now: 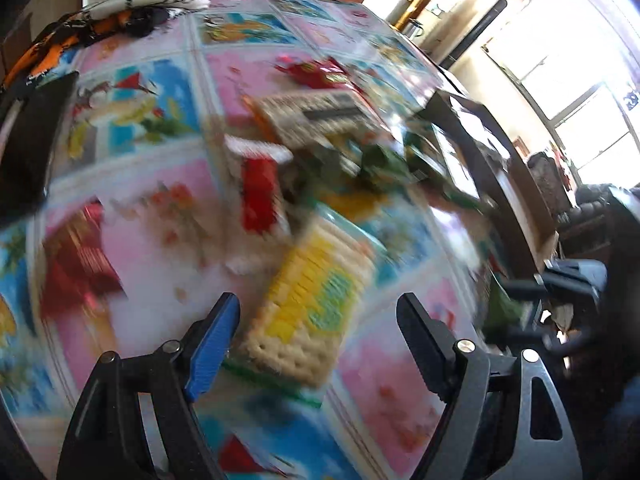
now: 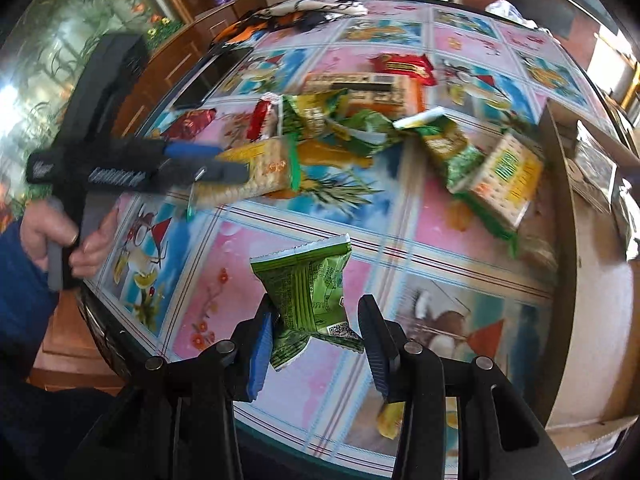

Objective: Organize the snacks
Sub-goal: 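Grasp a green snack bag with the right gripper while the left grasps a WEIDAN cracker pack, then carry the green bag and WEIDAN cracker pack over the cardboard box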

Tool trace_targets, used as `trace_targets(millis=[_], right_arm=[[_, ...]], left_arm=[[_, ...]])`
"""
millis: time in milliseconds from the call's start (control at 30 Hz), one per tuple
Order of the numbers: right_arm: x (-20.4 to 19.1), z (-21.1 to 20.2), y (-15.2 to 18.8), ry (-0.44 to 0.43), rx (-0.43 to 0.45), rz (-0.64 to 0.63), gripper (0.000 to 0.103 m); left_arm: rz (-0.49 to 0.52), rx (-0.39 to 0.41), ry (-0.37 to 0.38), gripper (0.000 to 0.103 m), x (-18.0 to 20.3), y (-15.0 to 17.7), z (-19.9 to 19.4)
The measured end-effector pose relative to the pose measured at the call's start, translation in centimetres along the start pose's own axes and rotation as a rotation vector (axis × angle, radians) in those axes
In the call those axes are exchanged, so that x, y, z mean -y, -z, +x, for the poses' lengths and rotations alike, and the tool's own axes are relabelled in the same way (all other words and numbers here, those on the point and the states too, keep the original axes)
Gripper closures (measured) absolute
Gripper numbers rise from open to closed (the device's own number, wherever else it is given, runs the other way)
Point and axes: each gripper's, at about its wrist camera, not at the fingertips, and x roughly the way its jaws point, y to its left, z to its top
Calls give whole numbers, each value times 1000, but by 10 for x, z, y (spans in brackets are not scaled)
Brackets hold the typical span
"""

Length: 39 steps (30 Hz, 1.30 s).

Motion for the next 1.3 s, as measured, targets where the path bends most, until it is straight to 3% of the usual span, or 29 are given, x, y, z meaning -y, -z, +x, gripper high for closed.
trace_targets(millis=[133, 300, 367, 433, 467, 567, 700, 1000, 1300], right_arm=[[5, -1, 2, -5, 5, 15, 58], [7, 1, 2, -12, 5, 11, 58], [7, 0, 1, -15, 9, 1, 58], [9, -2, 1, -16, 15, -4, 58], [10, -3, 0, -17, 18, -5, 58], [16, -8, -2, -18, 31, 1, 58], [23, -14, -6, -10, 53, 10, 58], [44, -29, -12, 35, 115, 59, 58], [56, -43, -7, 34, 153, 78, 58]], left_arm=[[-10, 12, -47, 23, 20, 15, 2], [-41, 23, -216, 23, 23, -1, 15], [-25, 27, -307, 35, 29, -5, 20], [-3, 35, -382, 57, 34, -4, 22], [-1, 44, -405, 58, 36, -2, 22], [-26, 70, -406, 58, 41, 8, 20], [-61, 107, -339, 58, 56, 15, 15], [51, 242, -483, 58, 98, -7, -15], [131, 278, -553, 58, 127, -21, -26]])
